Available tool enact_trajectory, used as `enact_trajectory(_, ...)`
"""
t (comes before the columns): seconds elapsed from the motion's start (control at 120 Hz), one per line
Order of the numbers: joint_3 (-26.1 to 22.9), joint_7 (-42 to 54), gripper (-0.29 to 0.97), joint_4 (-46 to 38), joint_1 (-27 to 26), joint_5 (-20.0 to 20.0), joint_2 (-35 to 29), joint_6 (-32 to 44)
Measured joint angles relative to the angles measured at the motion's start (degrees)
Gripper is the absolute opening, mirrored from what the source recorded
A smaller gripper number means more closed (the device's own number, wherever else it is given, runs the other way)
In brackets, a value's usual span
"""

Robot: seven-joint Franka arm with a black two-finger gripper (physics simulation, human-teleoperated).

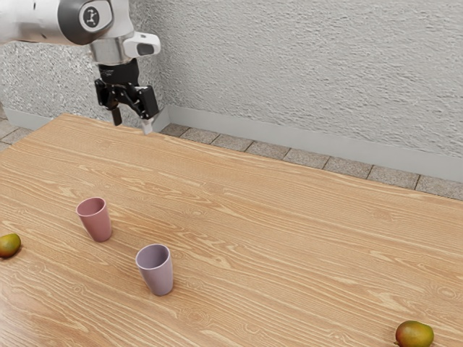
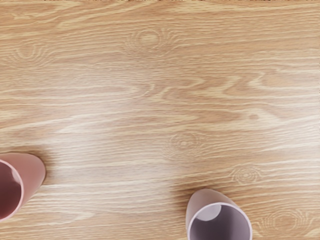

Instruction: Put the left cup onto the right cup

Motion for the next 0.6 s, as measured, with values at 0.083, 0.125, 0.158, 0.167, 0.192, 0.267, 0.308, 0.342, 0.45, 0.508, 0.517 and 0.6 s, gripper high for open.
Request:
enact_trajectory(0.083, 0.1, 0.1, 0.68, 0.0, 0.0, -0.1, -0.1, 0.5)
enact_trajectory(0.125, 0.1, 0.1, 0.68, -0.1, 0.1, -0.2, 0.0, 0.7)
enact_trajectory(0.158, 0.1, 0.1, 0.68, -0.2, 0.2, -0.2, 0.0, 0.9)
enact_trajectory(0.167, 0.1, 0.1, 0.68, -0.2, 0.3, -0.2, 0.0, 0.9)
enact_trajectory(0.192, 0.1, 0.1, 0.68, -0.3, 0.4, -0.3, 0.1, 1.1)
enact_trajectory(0.267, 0.1, 0.2, 0.68, -1.6, 1.5, -0.5, 0.3, 1.8)
enact_trajectory(0.308, 0.1, 0.2, 0.68, -2.5, 2.3, -0.6, 0.3, 2.4)
enact_trajectory(0.342, 0.1, 0.2, 0.68, -3.1, 2.9, -0.6, 0.3, 2.9)
enact_trajectory(0.45, 0.1, 0.3, 0.68, -4.2, 4.7, -0.7, 1.2, 4.3)
enact_trajectory(0.508, 0.1, 0.3, 0.68, -4.5, 5.4, -0.5, 2.0, 4.9)
enact_trajectory(0.517, 0.1, 0.3, 0.68, -4.5, 5.5, -0.5, 2.1, 5.0)
enact_trajectory(0.6, 0.2, 0.3, 0.68, -5.1, 5.9, -0.4, 2.7, 5.6)
